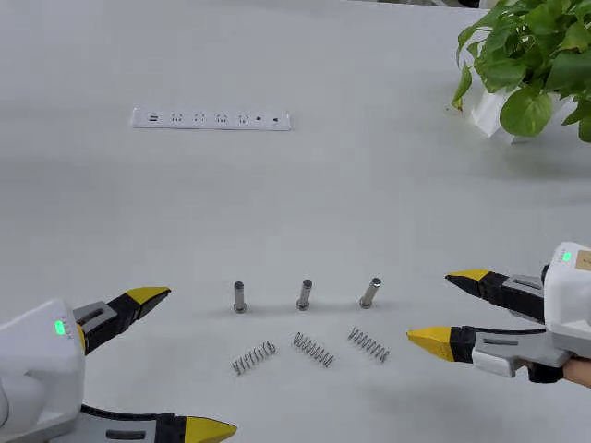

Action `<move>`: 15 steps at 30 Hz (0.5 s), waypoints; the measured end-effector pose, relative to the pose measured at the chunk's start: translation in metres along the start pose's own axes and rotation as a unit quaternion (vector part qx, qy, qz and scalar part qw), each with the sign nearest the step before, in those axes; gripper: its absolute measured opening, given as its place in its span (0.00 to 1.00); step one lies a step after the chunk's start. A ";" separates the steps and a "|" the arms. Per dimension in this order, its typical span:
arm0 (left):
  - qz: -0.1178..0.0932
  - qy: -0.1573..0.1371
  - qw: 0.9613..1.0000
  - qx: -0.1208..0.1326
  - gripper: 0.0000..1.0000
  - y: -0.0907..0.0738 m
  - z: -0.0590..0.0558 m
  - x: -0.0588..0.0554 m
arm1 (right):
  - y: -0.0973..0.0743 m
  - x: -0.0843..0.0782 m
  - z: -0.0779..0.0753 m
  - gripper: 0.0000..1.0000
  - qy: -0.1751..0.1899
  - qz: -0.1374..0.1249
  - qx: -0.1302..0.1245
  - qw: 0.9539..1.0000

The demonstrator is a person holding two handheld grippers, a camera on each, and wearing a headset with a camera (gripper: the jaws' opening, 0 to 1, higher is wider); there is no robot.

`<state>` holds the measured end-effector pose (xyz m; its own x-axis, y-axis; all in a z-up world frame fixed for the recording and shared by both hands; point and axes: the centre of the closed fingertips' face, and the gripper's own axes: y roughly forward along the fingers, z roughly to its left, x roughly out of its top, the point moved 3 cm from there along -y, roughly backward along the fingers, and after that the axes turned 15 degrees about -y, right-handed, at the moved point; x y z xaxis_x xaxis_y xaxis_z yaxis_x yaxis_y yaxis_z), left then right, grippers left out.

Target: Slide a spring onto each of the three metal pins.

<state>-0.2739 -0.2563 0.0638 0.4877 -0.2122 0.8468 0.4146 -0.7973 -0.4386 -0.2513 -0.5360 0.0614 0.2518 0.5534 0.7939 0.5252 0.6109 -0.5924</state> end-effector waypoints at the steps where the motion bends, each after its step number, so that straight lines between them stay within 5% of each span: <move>1: 0.000 0.000 1.000 0.000 0.98 0.000 0.000 0.000 | -0.001 -0.002 0.001 0.64 -0.001 0.000 0.001 1.000; 15: 0.007 0.003 1.000 0.004 0.98 0.002 -0.002 -0.003 | -0.020 -0.017 0.008 0.80 -0.012 -0.021 0.013 1.000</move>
<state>-0.2760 -0.2582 0.0609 0.4895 -0.2266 0.8421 0.4141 -0.7895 -0.4531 -0.2721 -0.5529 0.0587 0.2112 0.5403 0.8145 0.5139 0.6475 -0.5628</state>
